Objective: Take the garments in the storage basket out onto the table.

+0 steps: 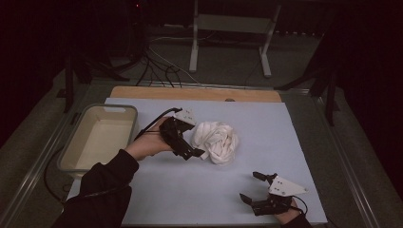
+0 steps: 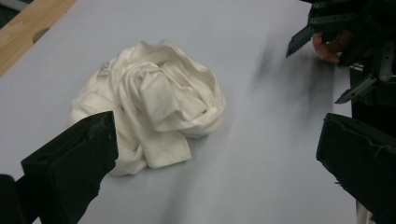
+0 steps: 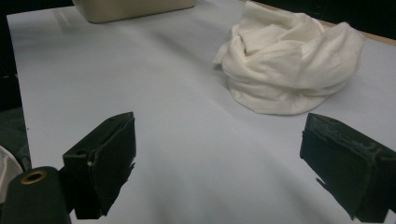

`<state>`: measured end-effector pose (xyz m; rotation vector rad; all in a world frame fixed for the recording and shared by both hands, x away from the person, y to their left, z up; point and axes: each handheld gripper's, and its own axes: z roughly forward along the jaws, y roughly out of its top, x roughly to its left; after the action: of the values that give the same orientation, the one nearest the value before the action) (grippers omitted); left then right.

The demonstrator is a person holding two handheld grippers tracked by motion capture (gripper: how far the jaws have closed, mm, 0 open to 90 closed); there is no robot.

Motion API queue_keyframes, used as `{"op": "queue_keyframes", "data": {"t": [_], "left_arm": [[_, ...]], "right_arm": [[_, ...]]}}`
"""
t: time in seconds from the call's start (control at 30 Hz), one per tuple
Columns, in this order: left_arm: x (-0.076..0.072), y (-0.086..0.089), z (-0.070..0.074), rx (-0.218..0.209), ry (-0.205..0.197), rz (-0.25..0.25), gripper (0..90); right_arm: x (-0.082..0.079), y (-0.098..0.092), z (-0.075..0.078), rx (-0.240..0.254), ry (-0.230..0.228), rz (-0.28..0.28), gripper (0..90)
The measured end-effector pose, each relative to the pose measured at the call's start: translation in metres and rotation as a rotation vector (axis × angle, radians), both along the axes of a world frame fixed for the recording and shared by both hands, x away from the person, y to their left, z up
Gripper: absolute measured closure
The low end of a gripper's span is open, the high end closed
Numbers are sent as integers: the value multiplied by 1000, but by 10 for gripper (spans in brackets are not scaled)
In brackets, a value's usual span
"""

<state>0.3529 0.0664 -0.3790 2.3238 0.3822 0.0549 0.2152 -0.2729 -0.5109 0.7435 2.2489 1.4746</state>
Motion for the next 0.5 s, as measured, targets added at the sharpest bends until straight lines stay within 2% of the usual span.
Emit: {"op": "queue_keyframes", "data": {"t": [0.13,0.23,0.5], "left_arm": [[-4,2,-8,14,2,-3,0],[-11,4,-18,59,-12,-11,0],[-23,11,-33,56,-6,-14,0]], "right_arm": [[0,0,0,-4,-1,-2,107],[0,0,0,-3,3,-1,107],[0,0,0,-5,2,-1,106]]}}
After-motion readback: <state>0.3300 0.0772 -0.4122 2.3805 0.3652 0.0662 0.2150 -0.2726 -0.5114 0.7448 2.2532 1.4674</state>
